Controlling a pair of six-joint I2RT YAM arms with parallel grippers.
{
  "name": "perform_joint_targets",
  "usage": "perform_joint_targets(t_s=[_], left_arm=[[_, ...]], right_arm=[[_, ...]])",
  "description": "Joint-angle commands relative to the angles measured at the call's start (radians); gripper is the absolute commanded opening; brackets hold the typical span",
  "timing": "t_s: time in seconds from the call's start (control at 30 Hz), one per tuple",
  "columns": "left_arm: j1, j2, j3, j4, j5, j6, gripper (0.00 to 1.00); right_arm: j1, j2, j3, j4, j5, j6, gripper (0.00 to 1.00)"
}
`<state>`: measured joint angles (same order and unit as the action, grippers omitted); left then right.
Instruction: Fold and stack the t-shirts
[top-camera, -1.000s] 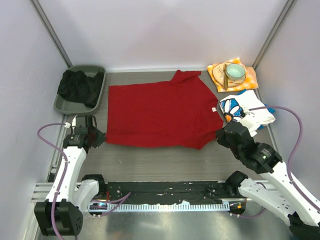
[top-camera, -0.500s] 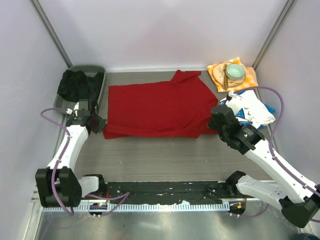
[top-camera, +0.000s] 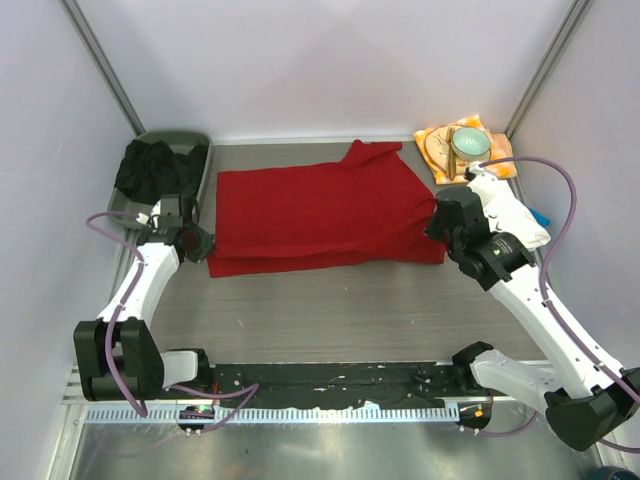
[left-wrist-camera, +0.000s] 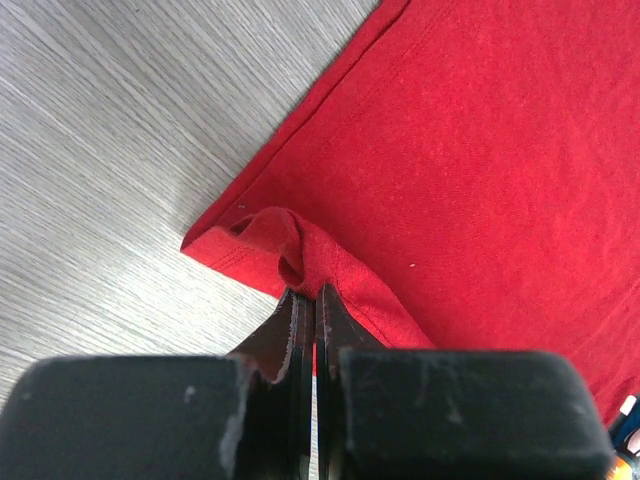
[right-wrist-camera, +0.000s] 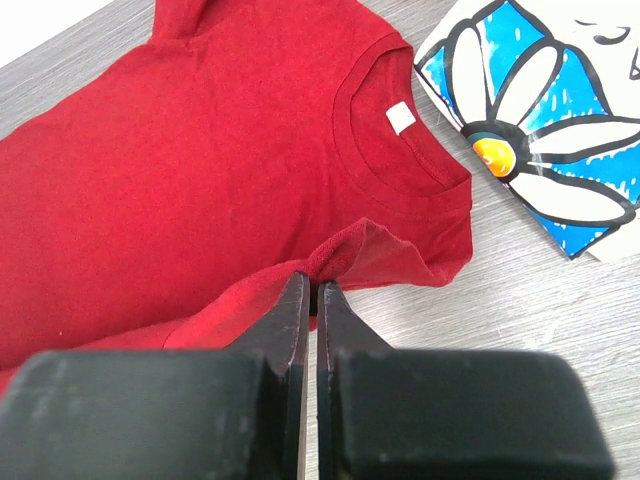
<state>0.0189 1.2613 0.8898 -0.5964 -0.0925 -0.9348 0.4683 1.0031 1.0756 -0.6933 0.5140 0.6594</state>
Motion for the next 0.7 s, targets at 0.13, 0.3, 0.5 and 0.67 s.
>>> perform_joint_targets(t_s=[0.13, 0.3, 0.5, 0.67], left_arm=[[-0.004, -0.036, 0.015, 0.041, 0.019, 0.01, 0.0], [-0.005, -0.056, -0.005, 0.035, 0.023, 0.013, 0.0], [-0.008, -0.089, -0.041, 0.043, 0.028, 0.013, 0.0], [-0.048, -0.106, -0.071, 0.044, 0.023, 0.013, 0.0]], right_arm=[[-0.008, -0.07, 0.023, -0.005, -0.035, -0.021, 0.01], [-0.01, -0.096, 0.006, -0.043, -0.055, -0.018, 0.01], [-0.008, -0.159, -0.066, -0.058, -0.089, 0.0, 0.01], [-0.01, -0.178, -0.115, -0.068, -0.104, 0.006, 0.01]])
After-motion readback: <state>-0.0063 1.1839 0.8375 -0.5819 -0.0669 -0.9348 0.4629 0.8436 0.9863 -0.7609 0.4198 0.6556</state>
